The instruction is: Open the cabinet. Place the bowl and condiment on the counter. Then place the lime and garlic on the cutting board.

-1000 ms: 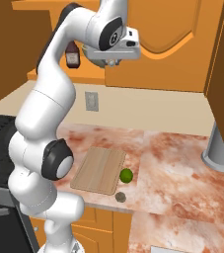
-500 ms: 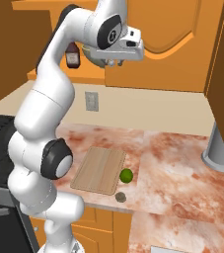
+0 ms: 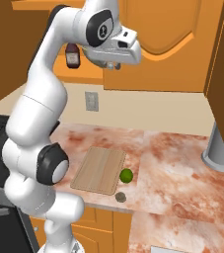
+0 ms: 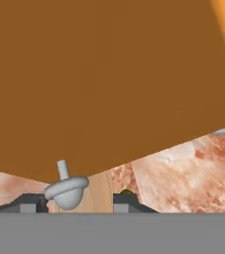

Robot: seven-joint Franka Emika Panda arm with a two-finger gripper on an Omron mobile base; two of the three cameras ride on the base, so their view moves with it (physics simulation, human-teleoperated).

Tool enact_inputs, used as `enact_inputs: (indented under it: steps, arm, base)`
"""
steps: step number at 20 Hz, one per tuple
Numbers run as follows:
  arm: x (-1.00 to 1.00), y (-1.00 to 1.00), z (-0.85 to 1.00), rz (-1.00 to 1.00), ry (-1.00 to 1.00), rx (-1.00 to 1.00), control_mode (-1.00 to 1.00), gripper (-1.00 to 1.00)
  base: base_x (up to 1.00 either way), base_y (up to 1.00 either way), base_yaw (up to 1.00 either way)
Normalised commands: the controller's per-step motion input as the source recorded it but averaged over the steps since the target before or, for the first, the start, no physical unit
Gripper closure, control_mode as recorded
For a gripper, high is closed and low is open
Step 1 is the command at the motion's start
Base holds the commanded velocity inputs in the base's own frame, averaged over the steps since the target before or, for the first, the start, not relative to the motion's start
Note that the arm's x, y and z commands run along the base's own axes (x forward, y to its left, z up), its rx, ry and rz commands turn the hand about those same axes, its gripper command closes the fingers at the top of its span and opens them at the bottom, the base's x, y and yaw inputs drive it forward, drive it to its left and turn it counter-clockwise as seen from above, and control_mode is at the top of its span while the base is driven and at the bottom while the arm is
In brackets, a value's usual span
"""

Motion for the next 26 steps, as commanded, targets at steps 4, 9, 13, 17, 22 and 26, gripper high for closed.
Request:
enact_inputs:
  steps: [4, 9, 13, 17, 22, 26]
  arm:
    - [-0.74, -0.90, -0.19, -0.11, 0.00, 0.00, -1.00, 1.00]
    - [-0.64, -1.00, -0.25, -0.01, 0.00, 0.00, -1.00, 1.00]
    - [-0.57, -1.00, -0.26, 0.00, -0.02, 0.00, -1.00, 1.00]
    - [-0.56, -1.00, -0.26, 0.00, -0.02, 0.00, -1.00, 1.00]
    - [-0.49, -0.91, -0.27, 0.00, -0.03, 0.00, -1.00, 1.00]
    - [-0.34, -0.39, -0.22, 0.00, -0.01, 0.00, -1.00, 1.00]
  base:
    - [0.00, 0.00, 0.00]
    - [0.00, 0.00, 0.00]
    - [0.00, 0.00, 0.00]
    - [0.00, 0.00, 0.00]
    - [0.00, 0.00, 0.00]
    - [0.00, 0.00, 0.00]
